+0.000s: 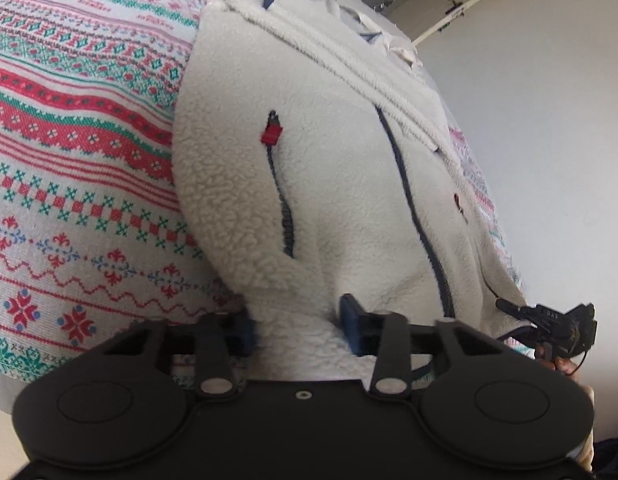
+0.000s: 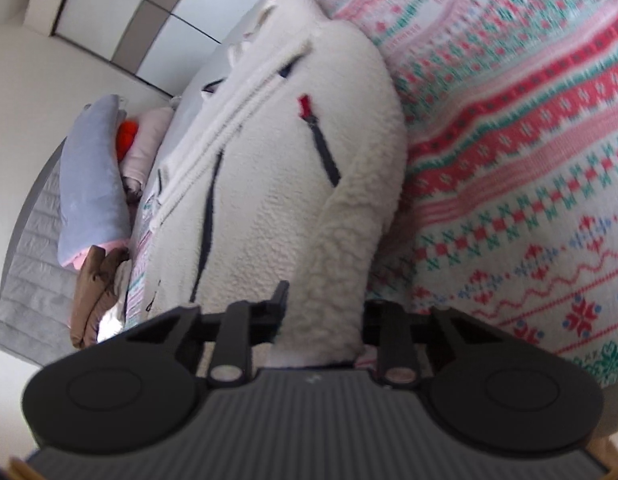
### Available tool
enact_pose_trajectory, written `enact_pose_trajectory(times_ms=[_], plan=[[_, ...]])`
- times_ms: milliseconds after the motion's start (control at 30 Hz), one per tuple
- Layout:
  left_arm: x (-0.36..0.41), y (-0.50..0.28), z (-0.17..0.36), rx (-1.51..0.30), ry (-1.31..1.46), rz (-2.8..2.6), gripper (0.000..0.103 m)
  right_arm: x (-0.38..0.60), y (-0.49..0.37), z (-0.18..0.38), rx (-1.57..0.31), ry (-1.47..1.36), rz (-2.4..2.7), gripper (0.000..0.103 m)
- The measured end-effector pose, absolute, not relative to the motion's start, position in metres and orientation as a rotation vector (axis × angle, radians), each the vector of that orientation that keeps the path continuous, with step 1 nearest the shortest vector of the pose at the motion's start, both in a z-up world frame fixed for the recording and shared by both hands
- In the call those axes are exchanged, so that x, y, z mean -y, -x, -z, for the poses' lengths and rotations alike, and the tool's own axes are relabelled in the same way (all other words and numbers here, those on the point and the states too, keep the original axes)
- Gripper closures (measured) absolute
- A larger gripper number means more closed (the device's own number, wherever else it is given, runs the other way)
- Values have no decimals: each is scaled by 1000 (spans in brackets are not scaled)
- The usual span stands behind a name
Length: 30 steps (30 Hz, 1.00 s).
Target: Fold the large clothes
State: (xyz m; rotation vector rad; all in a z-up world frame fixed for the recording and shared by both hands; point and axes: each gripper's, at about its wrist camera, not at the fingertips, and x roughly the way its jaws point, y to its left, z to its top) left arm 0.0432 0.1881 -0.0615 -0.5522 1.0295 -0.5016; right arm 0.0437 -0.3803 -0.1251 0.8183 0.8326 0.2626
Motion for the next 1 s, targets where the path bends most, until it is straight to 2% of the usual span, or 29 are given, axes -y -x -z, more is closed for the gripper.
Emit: enact_pose_trajectory(times_ms=[133, 533, 1000], plan=[[-191, -38, 51, -930, 612, 522, 77, 376, -38, 109, -752, -795, -278, 90], [-190, -65, -8, -676, 707, 563, 80, 388, -63, 48, -481, -798, -320, 91], [-180, -215, -71, -504, 722, 525, 80, 400, -201, -19, -341, -775, -286, 91]])
